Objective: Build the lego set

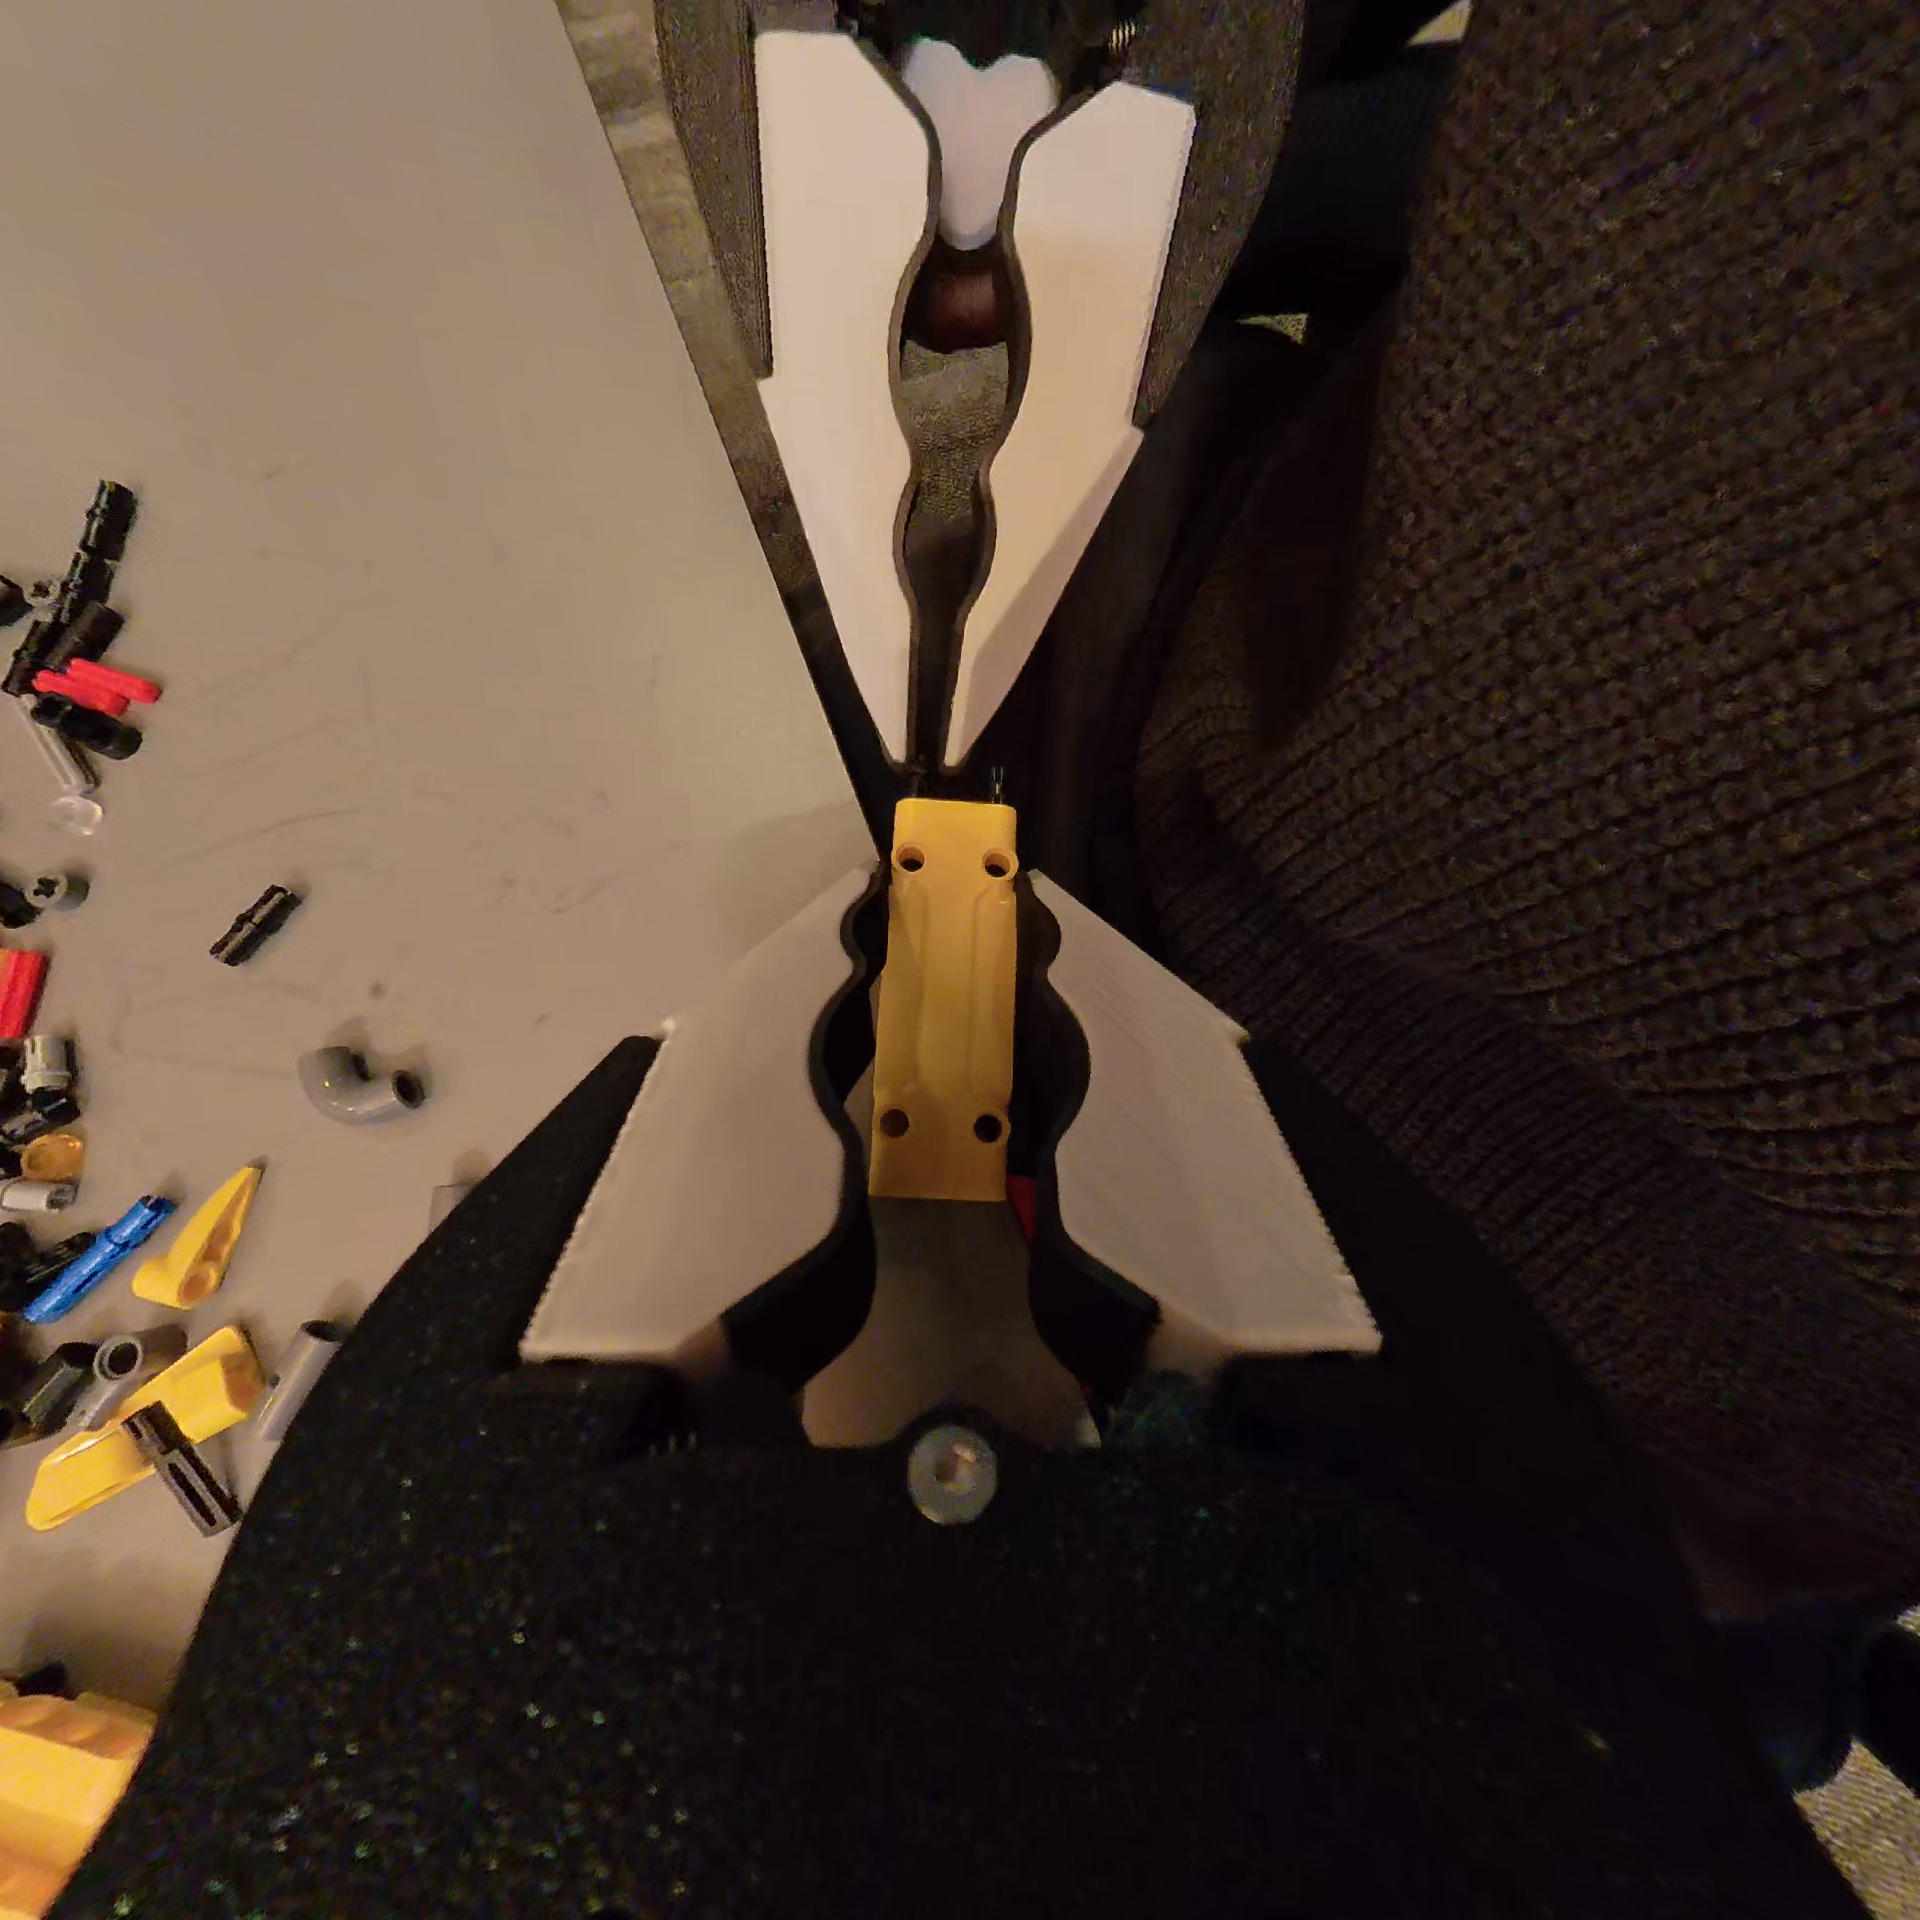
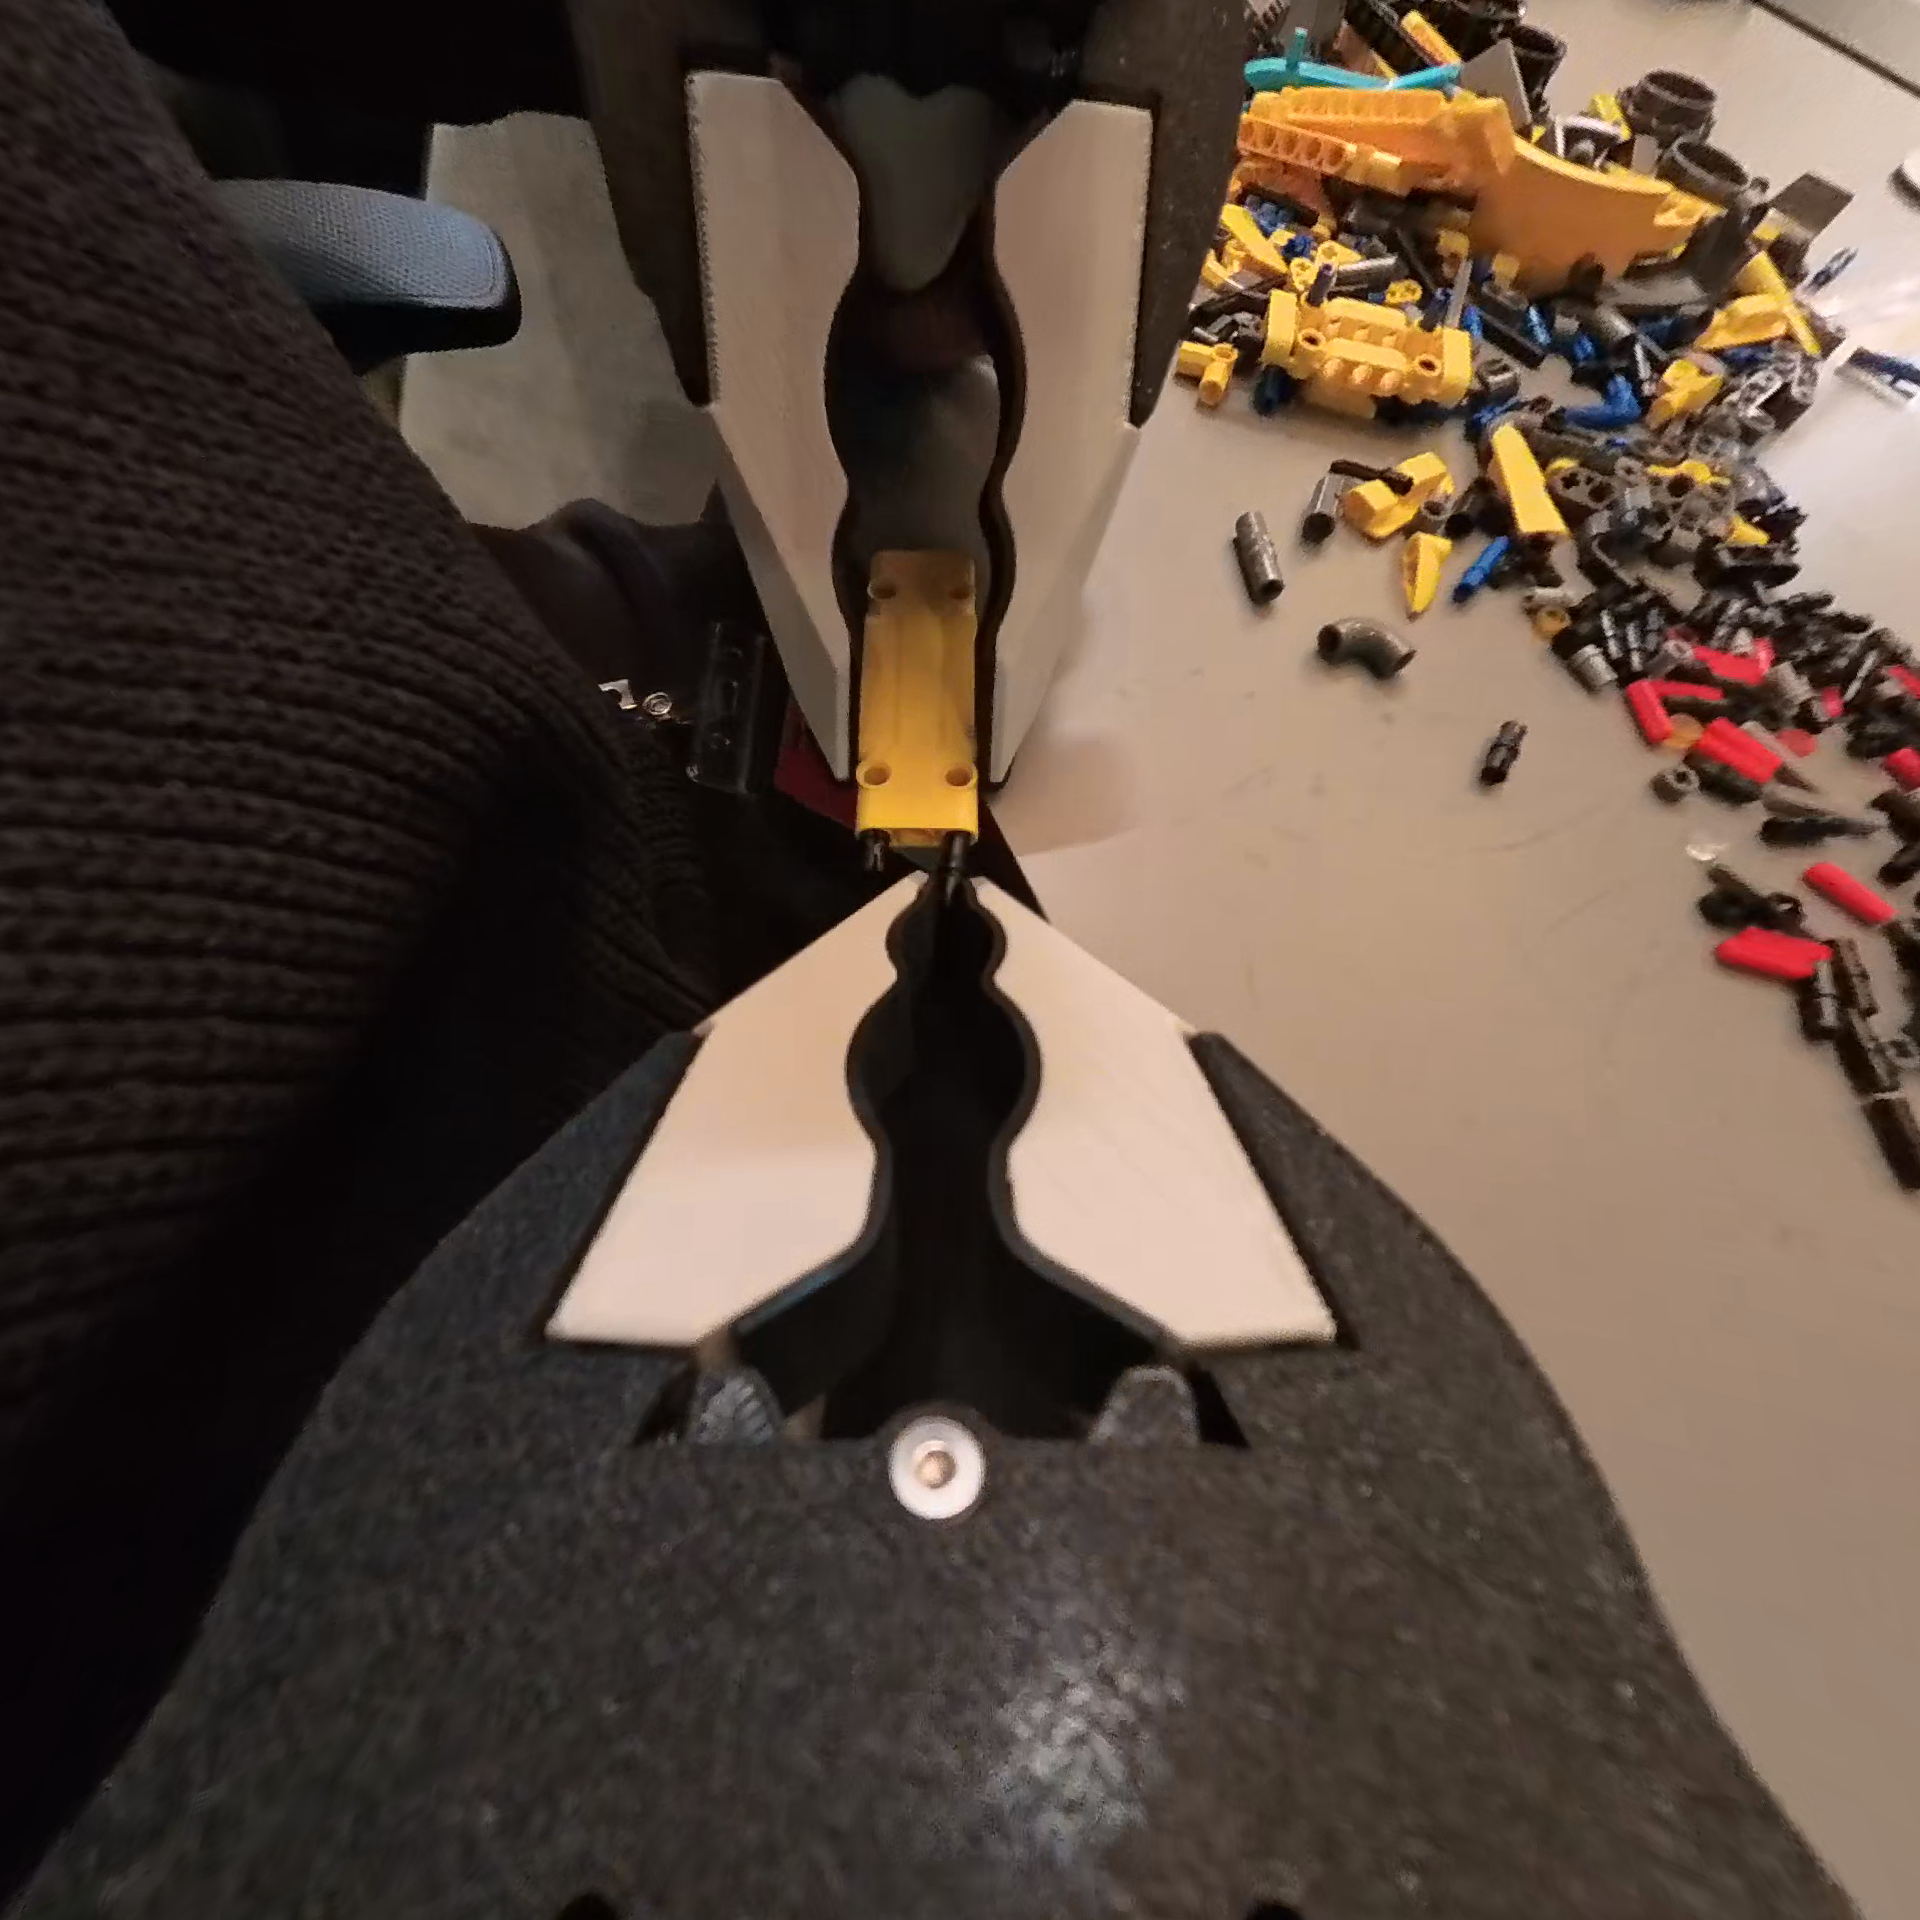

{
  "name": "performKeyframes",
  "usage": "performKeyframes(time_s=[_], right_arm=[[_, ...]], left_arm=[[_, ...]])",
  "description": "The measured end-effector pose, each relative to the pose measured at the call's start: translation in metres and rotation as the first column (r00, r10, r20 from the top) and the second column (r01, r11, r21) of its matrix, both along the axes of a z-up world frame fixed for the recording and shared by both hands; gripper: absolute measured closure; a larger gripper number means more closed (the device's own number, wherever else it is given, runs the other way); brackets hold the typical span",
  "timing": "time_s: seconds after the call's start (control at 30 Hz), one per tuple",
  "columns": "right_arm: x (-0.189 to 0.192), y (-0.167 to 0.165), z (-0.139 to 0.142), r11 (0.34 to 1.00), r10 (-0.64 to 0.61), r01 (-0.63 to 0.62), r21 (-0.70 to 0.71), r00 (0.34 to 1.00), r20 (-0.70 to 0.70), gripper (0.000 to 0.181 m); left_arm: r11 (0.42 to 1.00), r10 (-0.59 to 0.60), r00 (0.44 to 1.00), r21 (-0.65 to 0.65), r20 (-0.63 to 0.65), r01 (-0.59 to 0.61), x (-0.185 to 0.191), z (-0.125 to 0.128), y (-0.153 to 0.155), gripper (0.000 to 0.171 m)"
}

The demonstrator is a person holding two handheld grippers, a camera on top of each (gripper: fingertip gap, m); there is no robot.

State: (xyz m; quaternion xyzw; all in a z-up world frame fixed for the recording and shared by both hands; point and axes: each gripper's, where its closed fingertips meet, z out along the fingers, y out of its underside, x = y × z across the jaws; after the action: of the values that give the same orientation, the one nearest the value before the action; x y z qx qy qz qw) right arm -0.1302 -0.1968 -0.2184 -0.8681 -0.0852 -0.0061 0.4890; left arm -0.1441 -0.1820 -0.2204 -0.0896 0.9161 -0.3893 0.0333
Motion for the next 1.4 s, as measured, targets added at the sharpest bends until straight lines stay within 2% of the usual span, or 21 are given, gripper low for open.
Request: performKeyframes(time_s=[0.2, 0.4, 0.63, 0.87, 0.9, 0.97, 1.07, 1.17, 1.23, 1.3, 1.4], right_arm=[[-0.002, 0.005, 0.009, 0.999, 0.033, -0.030, -0.025, 0.989, 0.142, 0.178], [-0.001, 0.005, 0.006, 1.000, 0.023, -0.023, -0.007, 0.998, 0.051, 0.177], [0.012, 0.000, 0.016, 0.995, -0.078, 0.080, 0.065, 0.996, -0.036, 0.177], [0.030, -0.002, 0.024, 0.982, -0.160, 0.165, 0.093, 0.986, -0.051, 0.177], [0.031, -0.002, 0.024, 0.981, -0.164, 0.169, 0.096, 0.985, -0.057, 0.177], [0.031, -0.001, 0.027, 0.979, -0.162, 0.171, 0.110, 0.983, -0.080, 0.177], [0.028, 0.004, 0.037, 0.972, -0.143, 0.166, 0.164, 0.979, -0.146, 0.177], [0.024, 0.008, 0.053, 0.954, -0.101, 0.162, 0.252, 0.966, -0.238, 0.177], [0.020, 0.010, 0.061, 0.944, -0.065, 0.151, 0.295, 0.957, -0.283, 0.177], [0.017, 0.011, 0.066, 0.941, -0.048, 0.138, 0.310, 0.958, -0.282, 0.177], [0.011, 0.012, 0.071, 0.937, -0.015, 0.104, 0.334, 0.966, -0.258, 0.177]], left_arm=[[1.000, 0.000, 1.000, -0.002, -0.007, 0.000, 0.000, 0.000, -0.001, 0.148], [1.000, 0.000, 1.000, 0.002, 0.010, 0.000, 0.001, 0.001, -0.002, 0.148], [1.000, 0.011, 1.000, 0.004, 0.026, -0.011, 0.002, 0.002, -0.003, 0.148], [0.989, 0.146, 0.989, -0.003, -0.004, -0.146, 0.019, 0.003, 0.012, 0.146], [0.987, 0.160, 0.987, -0.006, -0.002, -0.160, 0.020, 0.004, 0.013, 0.141], [0.983, 0.179, 0.984, -0.036, 0.012, -0.178, 0.021, 0.010, 0.013, 0.117], [0.965, 0.214, 0.977, -0.153, -0.003, -0.212, 0.022, 0.031, 0.006, 0.113], [0.910, 0.252, 0.959, -0.304, -0.130, -0.281, 0.024, 0.052, -0.003, 0.114], [0.872, 0.267, 0.944, -0.368, -0.195, -0.323, 0.028, 0.060, -0.005, 0.123], [0.859, 0.274, 0.941, -0.389, -0.199, -0.332, 0.029, 0.062, -0.004, 0.136], [0.857, 0.224, 0.945, -0.414, -0.238, -0.307, 0.021, 0.064, -0.008, 0.142]])
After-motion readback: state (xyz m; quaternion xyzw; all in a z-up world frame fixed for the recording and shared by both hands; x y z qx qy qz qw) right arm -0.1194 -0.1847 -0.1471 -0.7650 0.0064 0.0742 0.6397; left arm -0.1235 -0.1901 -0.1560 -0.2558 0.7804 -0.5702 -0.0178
